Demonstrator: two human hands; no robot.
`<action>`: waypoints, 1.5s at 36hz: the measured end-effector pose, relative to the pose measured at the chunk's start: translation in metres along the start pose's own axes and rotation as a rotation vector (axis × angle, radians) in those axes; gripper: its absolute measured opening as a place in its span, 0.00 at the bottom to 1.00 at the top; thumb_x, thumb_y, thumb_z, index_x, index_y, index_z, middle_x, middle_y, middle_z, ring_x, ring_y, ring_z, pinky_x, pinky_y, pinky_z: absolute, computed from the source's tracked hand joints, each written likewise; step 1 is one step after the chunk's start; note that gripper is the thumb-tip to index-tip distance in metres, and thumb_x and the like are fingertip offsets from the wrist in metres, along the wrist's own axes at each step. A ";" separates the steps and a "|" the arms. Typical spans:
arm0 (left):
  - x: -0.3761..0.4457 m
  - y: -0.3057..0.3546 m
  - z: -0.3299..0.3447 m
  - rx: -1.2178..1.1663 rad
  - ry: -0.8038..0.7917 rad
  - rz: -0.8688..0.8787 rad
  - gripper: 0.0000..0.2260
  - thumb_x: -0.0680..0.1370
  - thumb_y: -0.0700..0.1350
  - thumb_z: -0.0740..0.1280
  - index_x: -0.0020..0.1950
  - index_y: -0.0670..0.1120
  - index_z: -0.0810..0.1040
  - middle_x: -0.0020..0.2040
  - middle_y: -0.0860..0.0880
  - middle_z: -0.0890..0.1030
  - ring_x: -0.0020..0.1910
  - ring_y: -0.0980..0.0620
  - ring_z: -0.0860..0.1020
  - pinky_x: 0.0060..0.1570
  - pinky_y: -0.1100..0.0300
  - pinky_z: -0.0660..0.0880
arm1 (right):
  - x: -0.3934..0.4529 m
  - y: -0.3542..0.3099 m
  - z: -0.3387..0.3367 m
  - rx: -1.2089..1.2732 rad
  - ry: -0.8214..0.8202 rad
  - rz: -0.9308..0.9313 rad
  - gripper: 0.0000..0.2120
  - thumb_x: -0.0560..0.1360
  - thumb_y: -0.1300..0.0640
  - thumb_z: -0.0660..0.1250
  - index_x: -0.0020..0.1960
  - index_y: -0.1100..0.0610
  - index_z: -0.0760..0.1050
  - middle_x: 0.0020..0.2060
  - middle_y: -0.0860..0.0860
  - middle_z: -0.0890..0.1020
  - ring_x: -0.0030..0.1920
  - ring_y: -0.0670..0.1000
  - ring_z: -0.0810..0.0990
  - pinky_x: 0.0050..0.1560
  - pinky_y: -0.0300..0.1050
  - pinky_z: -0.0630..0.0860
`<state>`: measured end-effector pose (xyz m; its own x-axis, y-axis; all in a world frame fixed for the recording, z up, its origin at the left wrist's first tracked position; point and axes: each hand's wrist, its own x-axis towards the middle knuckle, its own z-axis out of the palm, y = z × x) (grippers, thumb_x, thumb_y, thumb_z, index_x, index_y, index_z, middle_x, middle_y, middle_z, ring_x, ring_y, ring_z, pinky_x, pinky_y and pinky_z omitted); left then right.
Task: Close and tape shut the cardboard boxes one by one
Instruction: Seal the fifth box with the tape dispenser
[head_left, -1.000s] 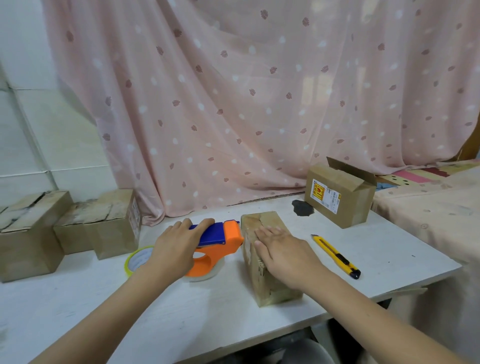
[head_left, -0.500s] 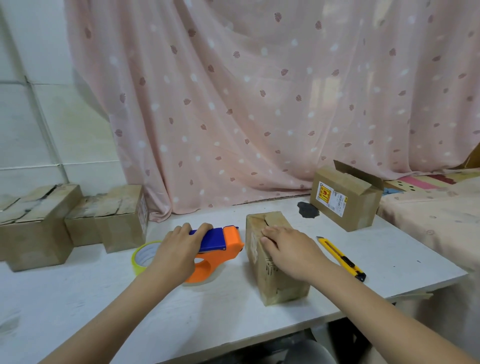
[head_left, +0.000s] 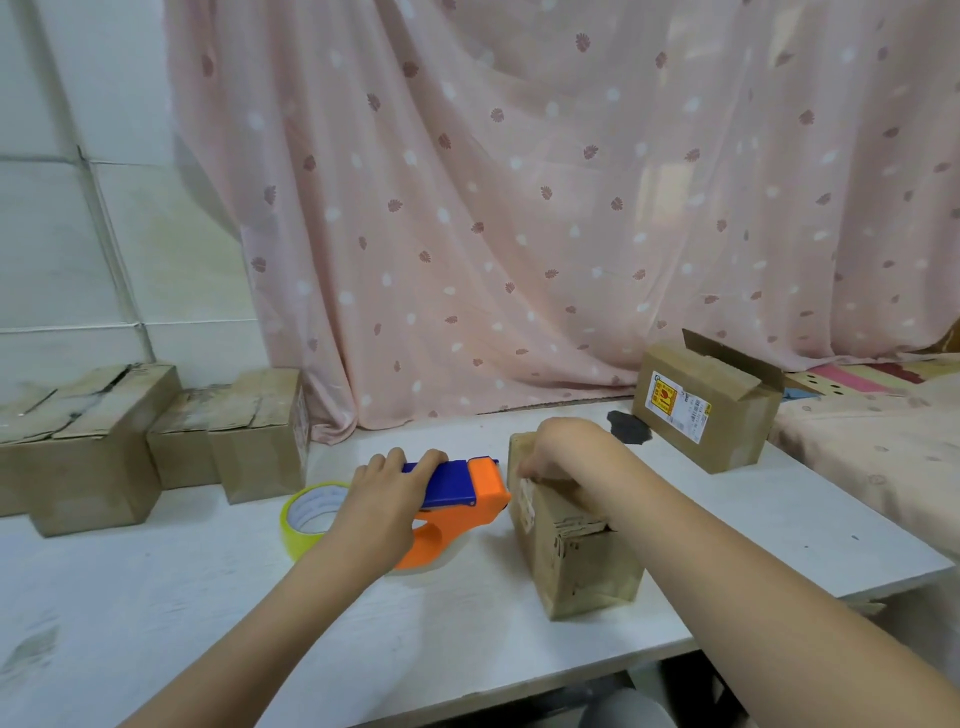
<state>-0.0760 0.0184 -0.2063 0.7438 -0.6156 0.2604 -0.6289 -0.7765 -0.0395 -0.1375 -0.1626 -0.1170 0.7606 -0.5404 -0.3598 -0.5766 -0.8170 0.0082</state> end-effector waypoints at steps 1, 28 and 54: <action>0.000 0.000 0.000 0.001 -0.002 -0.003 0.32 0.75 0.37 0.63 0.76 0.54 0.57 0.60 0.47 0.70 0.48 0.49 0.62 0.48 0.57 0.60 | -0.011 -0.001 -0.005 -0.038 -0.025 -0.028 0.13 0.83 0.52 0.58 0.64 0.57 0.71 0.49 0.54 0.72 0.50 0.55 0.72 0.53 0.47 0.72; 0.003 0.003 -0.001 -0.016 0.005 0.023 0.32 0.74 0.36 0.62 0.76 0.55 0.58 0.59 0.47 0.70 0.49 0.48 0.64 0.48 0.57 0.60 | -0.003 -0.004 -0.019 -0.191 -0.115 0.003 0.18 0.80 0.40 0.61 0.48 0.56 0.67 0.42 0.54 0.71 0.50 0.56 0.74 0.58 0.49 0.73; 0.011 0.001 -0.024 -0.153 0.185 0.126 0.35 0.72 0.34 0.63 0.77 0.56 0.63 0.51 0.47 0.74 0.46 0.48 0.67 0.43 0.58 0.63 | 0.025 0.068 -0.003 0.852 -0.299 0.078 0.45 0.67 0.45 0.78 0.72 0.66 0.59 0.57 0.65 0.79 0.55 0.65 0.81 0.59 0.65 0.78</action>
<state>-0.0736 0.0144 -0.1798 0.6125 -0.6601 0.4349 -0.7510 -0.6575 0.0599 -0.1567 -0.2328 -0.1230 0.6693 -0.4158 -0.6157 -0.7393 -0.2902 -0.6076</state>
